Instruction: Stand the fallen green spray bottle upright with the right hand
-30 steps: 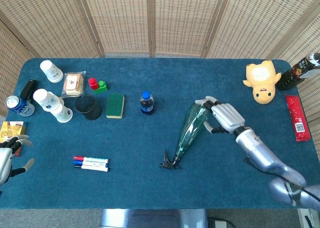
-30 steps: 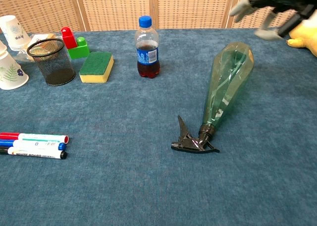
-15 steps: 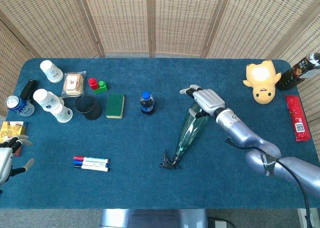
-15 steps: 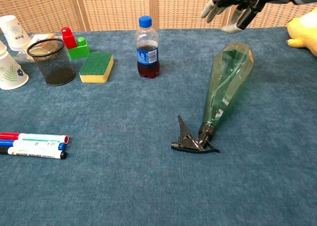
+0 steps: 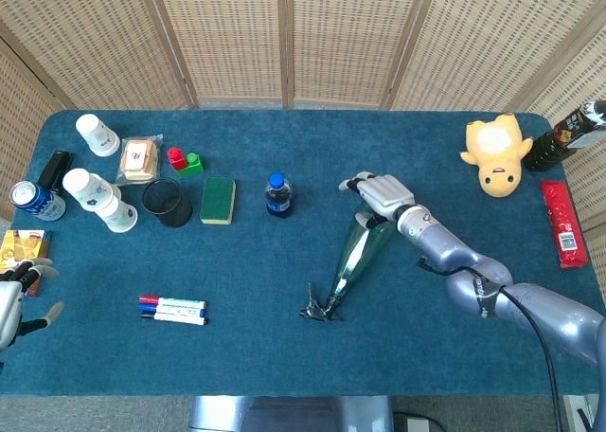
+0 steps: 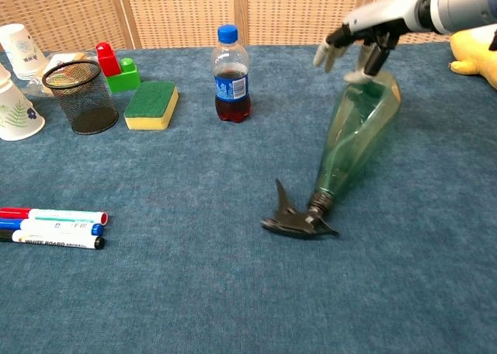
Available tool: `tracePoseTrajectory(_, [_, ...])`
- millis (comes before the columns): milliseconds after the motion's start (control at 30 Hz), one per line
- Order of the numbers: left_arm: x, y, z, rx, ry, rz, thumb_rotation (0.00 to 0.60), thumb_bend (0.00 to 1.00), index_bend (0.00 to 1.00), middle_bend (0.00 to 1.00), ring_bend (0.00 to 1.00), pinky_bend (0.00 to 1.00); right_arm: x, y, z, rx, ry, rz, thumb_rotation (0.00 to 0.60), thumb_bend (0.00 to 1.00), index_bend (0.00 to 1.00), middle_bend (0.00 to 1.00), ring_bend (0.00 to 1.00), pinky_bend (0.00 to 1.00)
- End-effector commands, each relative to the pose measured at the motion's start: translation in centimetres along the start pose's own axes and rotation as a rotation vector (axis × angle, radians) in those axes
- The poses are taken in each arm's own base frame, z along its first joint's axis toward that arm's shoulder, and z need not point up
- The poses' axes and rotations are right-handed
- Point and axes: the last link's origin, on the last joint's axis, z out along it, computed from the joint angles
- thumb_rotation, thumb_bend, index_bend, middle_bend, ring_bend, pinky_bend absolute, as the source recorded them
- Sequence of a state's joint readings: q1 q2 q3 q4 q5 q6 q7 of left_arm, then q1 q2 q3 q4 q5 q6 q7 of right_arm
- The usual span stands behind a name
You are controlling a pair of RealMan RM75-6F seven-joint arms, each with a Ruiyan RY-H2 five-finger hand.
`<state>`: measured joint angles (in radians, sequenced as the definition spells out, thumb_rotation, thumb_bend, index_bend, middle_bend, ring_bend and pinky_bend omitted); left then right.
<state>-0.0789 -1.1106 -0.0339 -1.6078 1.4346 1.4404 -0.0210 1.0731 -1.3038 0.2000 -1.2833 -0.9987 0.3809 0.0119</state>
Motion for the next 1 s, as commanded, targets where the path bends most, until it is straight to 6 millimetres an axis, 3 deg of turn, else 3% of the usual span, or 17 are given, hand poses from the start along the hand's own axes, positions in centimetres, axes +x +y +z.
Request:
tracePoseTrajectory(33, [-0.1,-0.2,0.0,0.006,-0.002,-0.002,0.600,0.31,0.38,0.31,0.34,0.41,-0.3,0.6,-0.2,-0.025,-0.026,-0.026,0.600,0.50,0.18,0.23,0.12,0.29])
tracePoseTrajectory(467, [-0.6,0.9,1.0,-0.044,-0.010,-0.011,0.600,0.31,0.37,0.31,0.34,0.41,-1.1,5.0,-4.3,-0.174,-0.030,0.000,0.600,0.48,0.18,0.23,0.14,0.29])
tracePoseTrajectory(667, [-0.7,1.4,1.5,-0.065,-0.012,-0.011,0.600,0.31,0.37,0.31,0.34,0.41,-1.5,7.2,-7.1,-0.252,-0.022,0.025,0.600,0.47,0.18,0.23,0.14,0.29])
tracePoseTrajectory(833, [-0.8,1.7,1.8,-0.080,-0.013,-0.013,0.600,0.31,0.37,0.31,0.34,0.41,-2.1,7.9,-8.9,-0.281,-0.031,0.035,0.600,0.44,0.17,0.23,0.14,0.30])
tracePoseTrajectory(1000, [-0.8,2.2,2.1,-0.099,-0.009,-0.015,0.600,0.31,0.37,0.31,0.34,0.41,-0.7,7.3,-9.8,-0.261,0.043,0.062,0.600,0.41,0.15,0.23,0.14,0.30])
